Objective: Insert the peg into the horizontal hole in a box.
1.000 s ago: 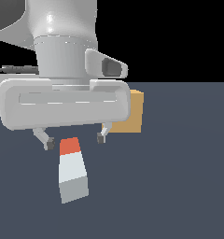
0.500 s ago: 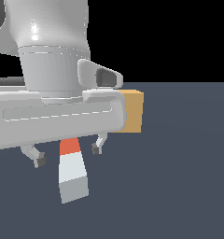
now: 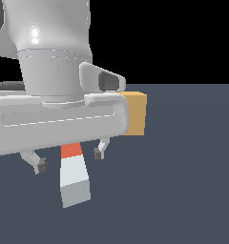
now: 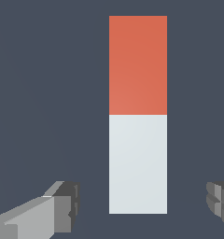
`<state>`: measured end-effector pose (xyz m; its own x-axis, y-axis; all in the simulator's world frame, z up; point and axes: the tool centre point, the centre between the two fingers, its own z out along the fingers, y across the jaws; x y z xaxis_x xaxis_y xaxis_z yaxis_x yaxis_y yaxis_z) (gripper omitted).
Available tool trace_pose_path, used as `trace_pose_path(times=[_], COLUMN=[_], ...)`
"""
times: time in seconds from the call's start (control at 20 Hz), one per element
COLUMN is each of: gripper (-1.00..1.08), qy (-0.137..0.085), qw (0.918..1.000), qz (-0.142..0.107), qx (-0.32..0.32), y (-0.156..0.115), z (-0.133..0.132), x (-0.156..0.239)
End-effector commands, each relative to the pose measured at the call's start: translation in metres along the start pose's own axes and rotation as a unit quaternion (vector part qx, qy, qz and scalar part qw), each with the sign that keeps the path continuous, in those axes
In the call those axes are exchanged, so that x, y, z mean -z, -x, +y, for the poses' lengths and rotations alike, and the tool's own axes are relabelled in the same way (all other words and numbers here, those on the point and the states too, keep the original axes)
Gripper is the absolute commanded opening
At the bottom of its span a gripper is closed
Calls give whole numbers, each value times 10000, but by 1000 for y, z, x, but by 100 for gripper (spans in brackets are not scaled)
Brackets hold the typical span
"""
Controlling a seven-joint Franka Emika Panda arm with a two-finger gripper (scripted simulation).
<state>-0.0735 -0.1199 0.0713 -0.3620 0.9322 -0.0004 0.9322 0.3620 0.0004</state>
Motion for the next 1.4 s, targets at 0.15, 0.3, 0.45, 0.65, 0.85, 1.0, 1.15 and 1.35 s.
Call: trace_pose_path(times=[0.15, 0.3, 0.45, 0.65, 0.85, 1.0, 1.15, 1.35], gripper=[100, 100, 100, 100, -100, -100, -100, -100], qy=[-3, -3, -3, -3, -3, -3, -3, 1], qw=[10000, 10000, 10000, 10000, 10000, 10000, 10000, 10000], qz=[2, 2, 2, 2, 2, 2, 2, 2], qx=[0, 0, 0, 0, 0, 0, 0, -7], y=[0, -1, -1, 0, 0, 0, 0, -1], z=[-1, -1, -1, 0, 0, 0, 0, 1], x=[-15, -30, -42, -49, -49, -49, -49, -48])
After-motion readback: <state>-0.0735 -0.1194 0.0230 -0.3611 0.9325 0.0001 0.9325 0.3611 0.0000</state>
